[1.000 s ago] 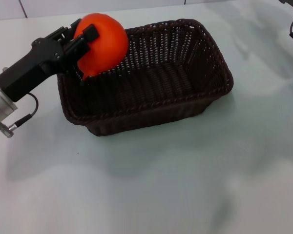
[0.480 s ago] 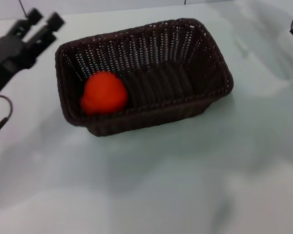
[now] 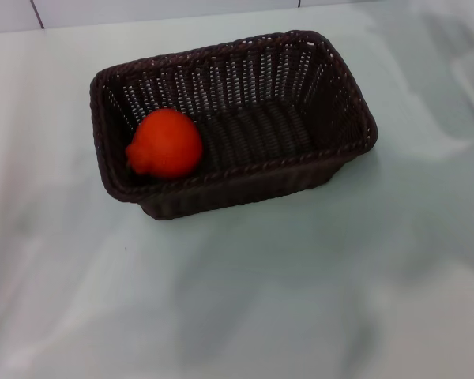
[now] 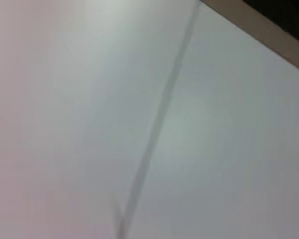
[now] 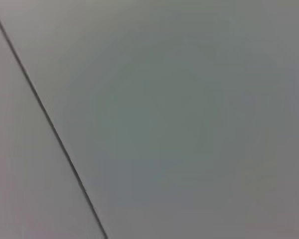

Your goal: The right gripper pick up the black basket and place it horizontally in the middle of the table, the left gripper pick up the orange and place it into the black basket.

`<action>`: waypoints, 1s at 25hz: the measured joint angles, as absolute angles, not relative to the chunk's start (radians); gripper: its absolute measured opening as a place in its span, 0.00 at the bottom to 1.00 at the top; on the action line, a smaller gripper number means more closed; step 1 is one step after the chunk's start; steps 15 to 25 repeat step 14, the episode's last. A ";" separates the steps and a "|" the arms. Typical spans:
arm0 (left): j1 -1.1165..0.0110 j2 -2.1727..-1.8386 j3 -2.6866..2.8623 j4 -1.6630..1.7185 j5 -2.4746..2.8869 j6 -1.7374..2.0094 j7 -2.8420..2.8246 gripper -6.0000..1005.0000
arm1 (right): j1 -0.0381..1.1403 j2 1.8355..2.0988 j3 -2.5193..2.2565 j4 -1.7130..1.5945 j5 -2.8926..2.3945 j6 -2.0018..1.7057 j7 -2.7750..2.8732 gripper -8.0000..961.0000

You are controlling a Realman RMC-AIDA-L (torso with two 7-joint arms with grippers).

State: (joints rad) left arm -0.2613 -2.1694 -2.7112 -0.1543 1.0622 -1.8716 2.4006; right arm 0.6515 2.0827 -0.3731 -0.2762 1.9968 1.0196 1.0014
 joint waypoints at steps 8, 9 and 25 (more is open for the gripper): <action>-0.223 -2.171 -2.788 -0.095 1.000 -1.901 2.443 0.90 | 0.646 2.086 -0.366 -0.246 2.094 1.035 0.853 0.84; -0.222 -2.171 -2.790 -0.095 1.000 -1.902 2.443 0.90 | 0.646 2.086 -0.365 -0.245 2.097 1.038 0.849 0.84; -0.222 -2.171 -2.793 -0.094 0.998 -1.917 2.445 0.90 | 0.654 2.086 -0.364 -0.247 2.097 1.039 0.846 0.84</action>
